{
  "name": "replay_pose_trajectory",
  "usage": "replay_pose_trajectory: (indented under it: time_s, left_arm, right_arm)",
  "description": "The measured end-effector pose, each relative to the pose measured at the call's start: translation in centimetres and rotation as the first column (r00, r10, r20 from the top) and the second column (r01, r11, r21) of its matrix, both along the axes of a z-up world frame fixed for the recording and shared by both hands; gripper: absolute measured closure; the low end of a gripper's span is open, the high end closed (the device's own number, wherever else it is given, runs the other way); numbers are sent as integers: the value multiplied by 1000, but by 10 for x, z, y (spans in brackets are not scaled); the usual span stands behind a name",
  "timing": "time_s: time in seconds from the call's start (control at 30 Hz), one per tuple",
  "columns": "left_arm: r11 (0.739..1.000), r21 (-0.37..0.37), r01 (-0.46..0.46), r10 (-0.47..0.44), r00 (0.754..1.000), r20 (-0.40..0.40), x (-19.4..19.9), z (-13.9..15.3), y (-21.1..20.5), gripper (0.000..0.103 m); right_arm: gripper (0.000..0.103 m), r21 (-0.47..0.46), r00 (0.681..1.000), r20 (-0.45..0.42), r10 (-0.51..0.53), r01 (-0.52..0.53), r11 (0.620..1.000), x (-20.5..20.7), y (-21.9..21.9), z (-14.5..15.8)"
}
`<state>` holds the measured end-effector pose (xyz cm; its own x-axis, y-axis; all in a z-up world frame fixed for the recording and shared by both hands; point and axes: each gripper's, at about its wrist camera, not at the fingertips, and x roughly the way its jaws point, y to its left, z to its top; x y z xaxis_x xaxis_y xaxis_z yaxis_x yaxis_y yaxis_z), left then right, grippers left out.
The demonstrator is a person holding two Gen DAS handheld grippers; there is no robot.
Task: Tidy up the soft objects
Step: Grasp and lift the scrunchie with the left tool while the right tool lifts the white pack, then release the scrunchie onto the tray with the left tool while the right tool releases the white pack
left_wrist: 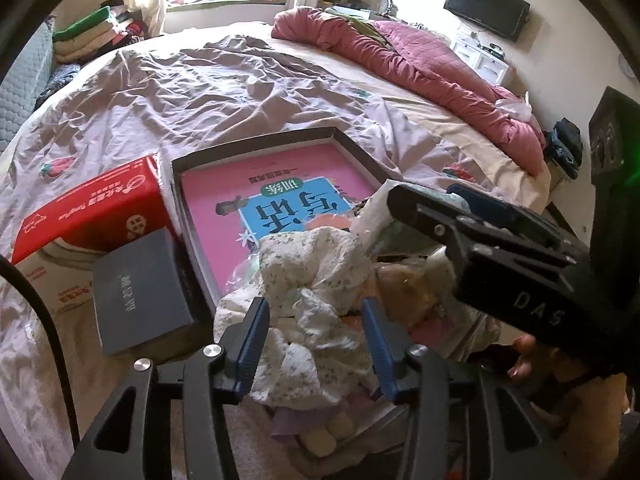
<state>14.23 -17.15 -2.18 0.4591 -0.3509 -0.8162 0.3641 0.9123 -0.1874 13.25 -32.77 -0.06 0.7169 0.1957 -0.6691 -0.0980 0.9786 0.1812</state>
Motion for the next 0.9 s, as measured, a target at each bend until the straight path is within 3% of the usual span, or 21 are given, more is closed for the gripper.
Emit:
replay_pose_trajectory:
  time_s: [0.13, 0.47, 0.7, 0.9]
  left_arm:
    - [1000, 18, -15, 15, 1000, 14, -5, 5, 4, 46]
    - [998, 27, -51, 50, 998, 43, -25, 20, 19, 42]
    - [996, 40, -78, 75, 994, 75, -46, 38, 25, 27]
    - [992, 71, -101, 94, 991, 90, -68, 45, 27, 24]
  right_arm:
    - [26, -16, 1000, 3, 18, -18, 1000, -7, 5, 6]
    - [26, -45, 999, 19, 38, -37, 998, -31, 14, 21]
    - [23, -60, 998, 65, 6, -2, 998, -75, 13, 50]
    - [22, -62, 998, 60, -14, 18, 998, -108, 15, 62]
